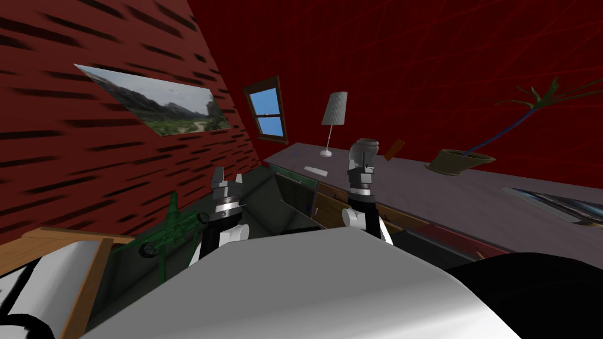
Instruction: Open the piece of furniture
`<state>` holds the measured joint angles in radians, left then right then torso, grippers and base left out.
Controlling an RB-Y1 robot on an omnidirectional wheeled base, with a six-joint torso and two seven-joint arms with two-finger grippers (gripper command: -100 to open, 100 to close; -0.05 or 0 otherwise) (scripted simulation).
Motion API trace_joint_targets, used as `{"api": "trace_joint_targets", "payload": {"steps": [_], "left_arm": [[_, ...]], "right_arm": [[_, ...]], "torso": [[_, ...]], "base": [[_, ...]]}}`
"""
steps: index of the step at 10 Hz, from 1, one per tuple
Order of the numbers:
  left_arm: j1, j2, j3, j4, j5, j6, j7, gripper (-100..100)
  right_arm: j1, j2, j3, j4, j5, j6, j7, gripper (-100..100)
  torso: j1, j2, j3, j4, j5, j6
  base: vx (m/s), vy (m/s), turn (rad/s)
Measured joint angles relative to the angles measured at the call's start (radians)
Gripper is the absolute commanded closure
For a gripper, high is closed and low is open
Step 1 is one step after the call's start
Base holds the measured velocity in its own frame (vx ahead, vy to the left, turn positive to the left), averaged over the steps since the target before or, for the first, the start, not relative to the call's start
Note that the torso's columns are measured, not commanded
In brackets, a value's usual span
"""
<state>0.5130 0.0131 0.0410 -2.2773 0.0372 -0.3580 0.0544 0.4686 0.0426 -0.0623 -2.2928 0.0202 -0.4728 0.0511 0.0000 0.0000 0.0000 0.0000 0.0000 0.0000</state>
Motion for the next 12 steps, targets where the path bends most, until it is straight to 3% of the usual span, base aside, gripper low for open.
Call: {"api": "trace_joint_targets", "payload": {"steps": [2, 9, 10, 12], "left_arm": [[0.0, 0.0, 0.0, 0.0, 0.0, 0.0, 0.0, 0], [0.0, 0.0, 0.0, 0.0, 0.0, 0.0, 0.0, 0], [0.0, 0.0, 0.0, 0.0, 0.0, 0.0, 0.0, 0], [0.0, 0.0, 0.0, 0.0, 0.0, 0.0, 0.0, 0]], "right_arm": [[0.0, 0.0, 0.0, 0.0, 0.0, 0.0, 0.0, 0], [0.0, 0.0, 0.0, 0.0, 0.0, 0.0, 0.0, 0], [0.0, 0.0, 0.0, -0.001, 0.0, 0.0, 0.0, -100], [-0.003, -0.061, -0.013, -0.005, 0.019, -0.008, 0.001, -100]], "torso": [[0.0, 0.104, -0.209, 0.105, 0.0, 0.0], [0.0, 0.618, -1.234, 0.617, 0.0, 0.0], [0.0, 0.691, -1.382, 0.691, 0.0, 0.0], [-0.004, 0.728, -1.473, 0.728, -0.004, -0.001]], "base": [[0.0, 0.0, 0.0], [0.0, 0.0, 0.0], [0.012, -0.001, 0.022], [-0.012, 0.022, 0.045]]}}
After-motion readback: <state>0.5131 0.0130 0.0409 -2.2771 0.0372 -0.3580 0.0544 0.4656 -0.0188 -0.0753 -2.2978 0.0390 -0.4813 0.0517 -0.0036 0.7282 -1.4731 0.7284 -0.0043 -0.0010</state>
